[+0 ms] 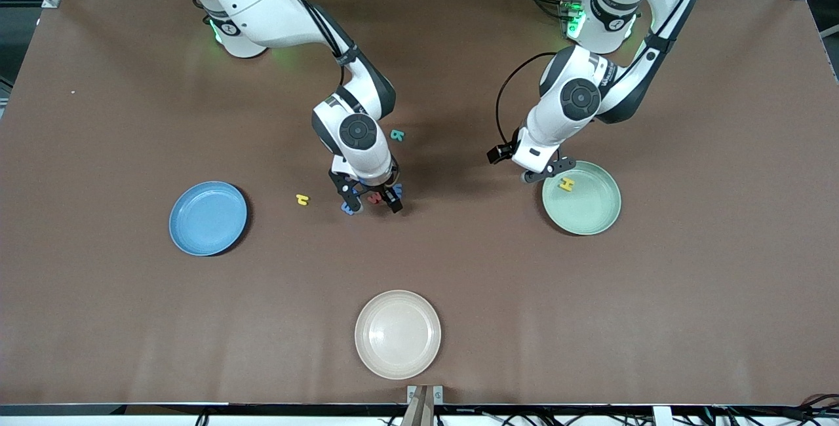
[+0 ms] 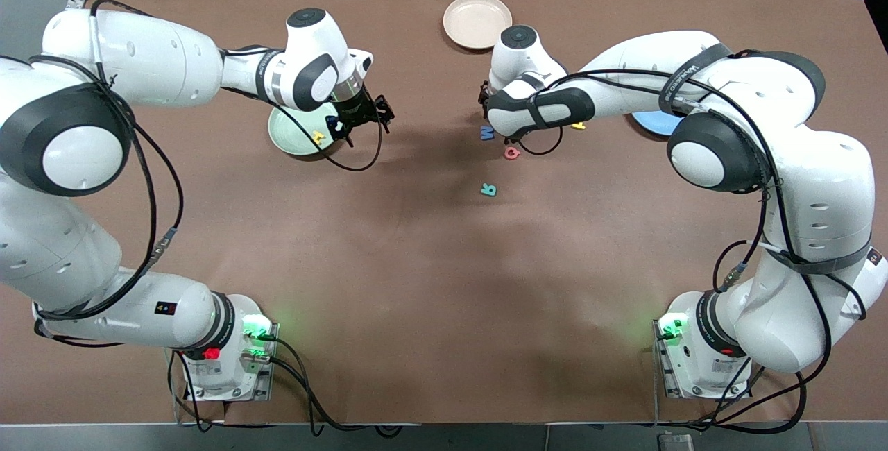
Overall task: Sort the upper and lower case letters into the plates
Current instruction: 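Grasp the red m letter with the right gripper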
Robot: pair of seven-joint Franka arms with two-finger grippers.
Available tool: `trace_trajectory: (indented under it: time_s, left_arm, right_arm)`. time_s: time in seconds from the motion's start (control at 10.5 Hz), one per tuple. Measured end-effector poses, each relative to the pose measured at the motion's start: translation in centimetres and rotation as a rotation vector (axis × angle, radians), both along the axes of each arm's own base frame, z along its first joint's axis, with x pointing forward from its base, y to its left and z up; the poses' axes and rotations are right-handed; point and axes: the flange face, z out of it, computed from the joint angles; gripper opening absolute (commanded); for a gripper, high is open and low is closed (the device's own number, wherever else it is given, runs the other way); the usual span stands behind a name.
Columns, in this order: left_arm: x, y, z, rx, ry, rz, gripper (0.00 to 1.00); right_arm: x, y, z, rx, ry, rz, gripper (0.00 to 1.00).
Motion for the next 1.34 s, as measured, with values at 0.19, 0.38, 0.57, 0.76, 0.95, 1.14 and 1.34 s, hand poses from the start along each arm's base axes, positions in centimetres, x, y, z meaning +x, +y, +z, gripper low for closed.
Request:
trace_trajectory:
  time_s: [0.19,0.38,0.57,0.76,0.95,1.14,1.34]
  left_arm:
    - [0.0,0.0,0.0,0.001,0.002,0.013,1.0]
    - [0.0,-1.2,0.6,0.0,-0.001,0.054,1.0]
    - [-0.3,-3.1,1.3,-0.006,-0.006,0.084,1.0]
    - [-0.3,-3.7,1.4,-0.01,-0.006,0.089,1.0]
    - [-0.2,-3.6,1.3,-0.01,-0.004,0.091,1.0]
    - [-0.1,-3.6,1.4,-0.011,-0.005,0.092,1.0]
    - [-0.2,-3.8,1.4,-0.011,-0.005,0.095,1.0]
  right_arm:
    - [-0.1,-0.5,-0.3,-0.015,-0.001,0.01,1.0]
    - [0.2,-1.0,-0.2,-0.022,-0.007,0.012,1.0]
    - [0.1,-1.1,0.1,-0.024,-0.01,0.014,1.0]
    - [0.1,-1.2,0.1,-0.026,-0.01,0.014,1.0]
    - [0.1,-1.3,0.0,-0.027,-0.01,0.014,0.28]
    - [0.2,-1.3,0.1,-0.025,-0.013,0.015,0.0]
    - [0.2,-1.3,0.6,-0.026,-0.017,0.018,0.0]
